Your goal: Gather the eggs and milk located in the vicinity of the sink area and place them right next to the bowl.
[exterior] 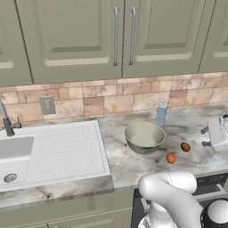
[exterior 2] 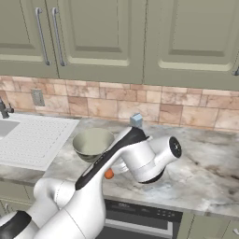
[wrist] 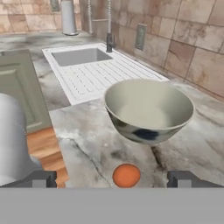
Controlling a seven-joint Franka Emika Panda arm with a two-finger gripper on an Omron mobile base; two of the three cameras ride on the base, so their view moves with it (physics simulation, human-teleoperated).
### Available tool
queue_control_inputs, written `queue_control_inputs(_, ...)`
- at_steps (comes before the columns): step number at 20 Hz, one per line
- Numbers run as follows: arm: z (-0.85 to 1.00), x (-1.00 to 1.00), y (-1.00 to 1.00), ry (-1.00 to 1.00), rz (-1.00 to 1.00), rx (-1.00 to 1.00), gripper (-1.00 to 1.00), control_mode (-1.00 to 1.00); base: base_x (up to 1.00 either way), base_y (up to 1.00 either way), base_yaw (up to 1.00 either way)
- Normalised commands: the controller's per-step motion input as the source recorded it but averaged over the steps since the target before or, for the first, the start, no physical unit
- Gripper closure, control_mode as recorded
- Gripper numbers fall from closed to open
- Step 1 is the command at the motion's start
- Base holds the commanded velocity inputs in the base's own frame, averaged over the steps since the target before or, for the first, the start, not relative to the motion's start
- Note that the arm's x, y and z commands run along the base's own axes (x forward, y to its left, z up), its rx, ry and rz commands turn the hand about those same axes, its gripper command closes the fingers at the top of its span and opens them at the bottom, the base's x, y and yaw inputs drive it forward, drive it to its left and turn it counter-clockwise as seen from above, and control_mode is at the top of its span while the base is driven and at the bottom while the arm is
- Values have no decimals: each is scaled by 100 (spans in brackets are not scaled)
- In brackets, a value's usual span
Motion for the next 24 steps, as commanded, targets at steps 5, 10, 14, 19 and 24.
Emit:
queue_control_inputs(5,-23,0,-6,8,-10,0,-100,-100,0,0,0)
queue_control_inputs(10,-15,2,0,4,-2,0,-100,-100,0,0,0)
queue_control_inputs(14,-7,0,-1,0,0,0,-100,-100,0,0,0)
queue_control_inputs(19,-1,6,-6,0,0,0,-100,-100,0,0,0)
queue_control_inputs(24,-16,3,-11,0,0,0,-100,-100,0,0,0)
